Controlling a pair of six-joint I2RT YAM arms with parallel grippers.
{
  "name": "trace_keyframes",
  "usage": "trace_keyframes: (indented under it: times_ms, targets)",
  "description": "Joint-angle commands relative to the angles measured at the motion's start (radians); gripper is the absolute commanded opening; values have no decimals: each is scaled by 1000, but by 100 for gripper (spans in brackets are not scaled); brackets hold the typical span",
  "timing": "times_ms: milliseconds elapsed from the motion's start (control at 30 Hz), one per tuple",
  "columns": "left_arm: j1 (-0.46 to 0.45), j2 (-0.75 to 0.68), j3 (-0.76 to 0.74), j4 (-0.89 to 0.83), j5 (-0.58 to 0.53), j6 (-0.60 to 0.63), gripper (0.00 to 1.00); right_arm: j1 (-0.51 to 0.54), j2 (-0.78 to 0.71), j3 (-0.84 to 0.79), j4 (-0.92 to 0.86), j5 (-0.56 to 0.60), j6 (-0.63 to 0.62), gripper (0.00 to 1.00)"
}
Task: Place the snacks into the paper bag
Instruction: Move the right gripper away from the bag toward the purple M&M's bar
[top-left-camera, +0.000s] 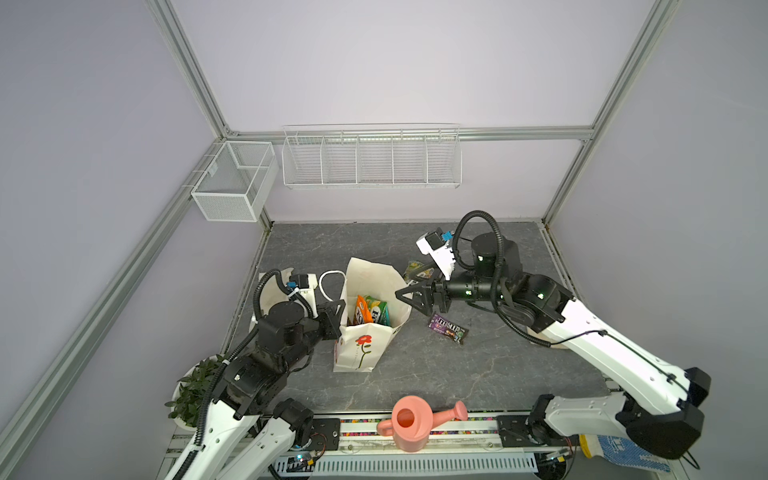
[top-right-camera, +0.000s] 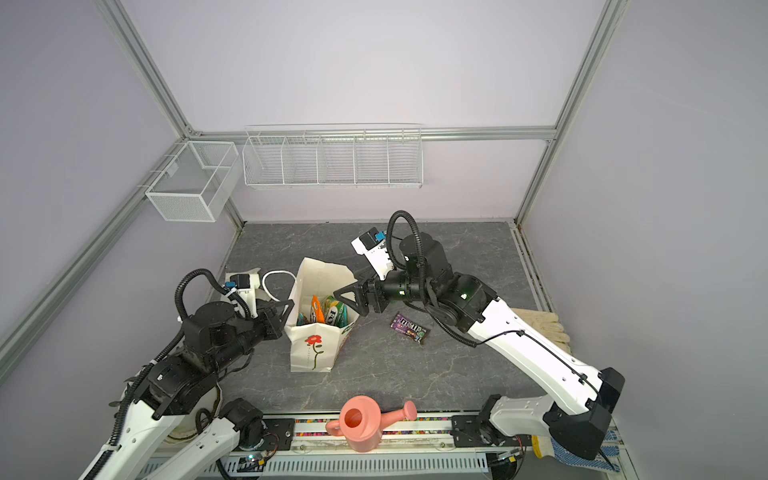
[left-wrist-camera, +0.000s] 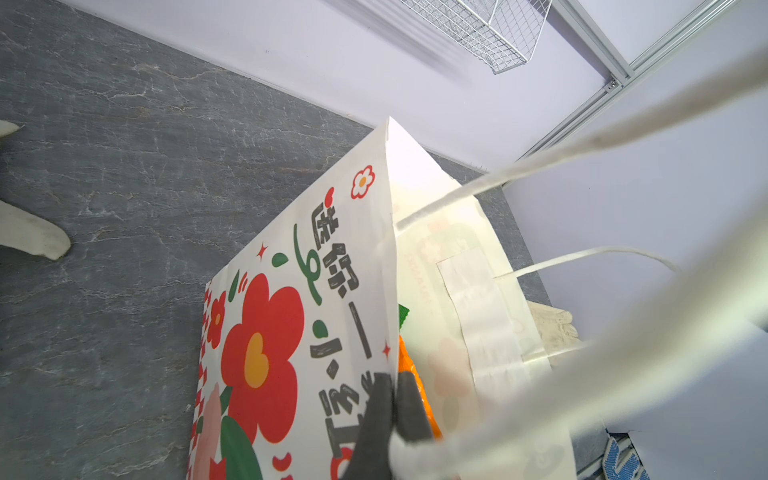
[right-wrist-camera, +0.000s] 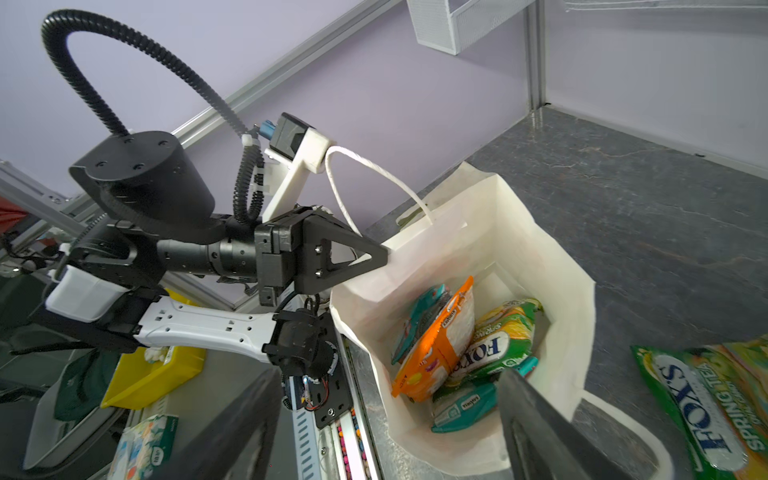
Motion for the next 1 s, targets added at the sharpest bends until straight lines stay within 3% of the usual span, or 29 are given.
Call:
trace_keyframes:
  times_ms: [0,500,967]
  targets:
    - [-1,16,15,14,-7,14,0,4,-34,-24,-85,102,-60,84]
    - [-1,82,17,60,5,25,0,-6,-155,-184,-150,296,-107,84]
    - [-1,83,5,66,6,25,0,-101,-213,-357,-128,282,-86,85]
